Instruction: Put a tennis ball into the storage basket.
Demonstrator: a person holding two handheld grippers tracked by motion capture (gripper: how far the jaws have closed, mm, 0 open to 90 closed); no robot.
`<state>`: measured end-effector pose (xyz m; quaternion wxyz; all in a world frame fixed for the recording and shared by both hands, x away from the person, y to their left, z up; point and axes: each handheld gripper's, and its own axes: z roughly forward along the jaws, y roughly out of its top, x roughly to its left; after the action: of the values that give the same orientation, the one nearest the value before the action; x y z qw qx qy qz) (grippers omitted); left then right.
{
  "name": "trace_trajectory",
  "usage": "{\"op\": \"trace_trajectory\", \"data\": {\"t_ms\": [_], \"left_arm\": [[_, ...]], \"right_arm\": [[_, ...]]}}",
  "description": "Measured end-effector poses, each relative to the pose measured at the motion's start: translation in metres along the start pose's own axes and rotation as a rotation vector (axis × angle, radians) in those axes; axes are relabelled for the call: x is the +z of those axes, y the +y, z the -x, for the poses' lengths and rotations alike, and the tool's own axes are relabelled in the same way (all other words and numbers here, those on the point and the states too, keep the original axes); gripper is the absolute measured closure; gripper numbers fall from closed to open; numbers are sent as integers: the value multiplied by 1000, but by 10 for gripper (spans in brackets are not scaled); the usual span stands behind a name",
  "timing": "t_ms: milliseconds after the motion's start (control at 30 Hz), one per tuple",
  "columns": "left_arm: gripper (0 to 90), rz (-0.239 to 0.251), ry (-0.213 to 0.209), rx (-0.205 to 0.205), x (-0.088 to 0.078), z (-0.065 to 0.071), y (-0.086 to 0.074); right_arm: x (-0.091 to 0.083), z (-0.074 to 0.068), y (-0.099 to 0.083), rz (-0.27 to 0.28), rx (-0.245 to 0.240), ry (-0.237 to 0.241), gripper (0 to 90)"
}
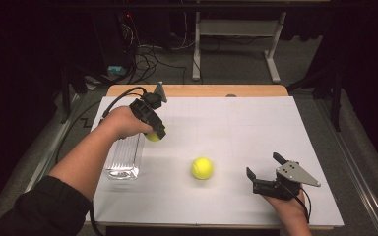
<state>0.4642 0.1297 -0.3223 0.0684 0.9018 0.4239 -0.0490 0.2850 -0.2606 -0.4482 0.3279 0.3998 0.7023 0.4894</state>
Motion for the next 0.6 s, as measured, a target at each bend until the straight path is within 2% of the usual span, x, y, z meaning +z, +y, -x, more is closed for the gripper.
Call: {"op": "trace_trajectory", "data": {"t_ms": [600], "left_arm": [[274, 21, 15, -73, -14, -25, -12]], "right_arm": [[0, 0, 0, 1, -1, -1, 0]]}}
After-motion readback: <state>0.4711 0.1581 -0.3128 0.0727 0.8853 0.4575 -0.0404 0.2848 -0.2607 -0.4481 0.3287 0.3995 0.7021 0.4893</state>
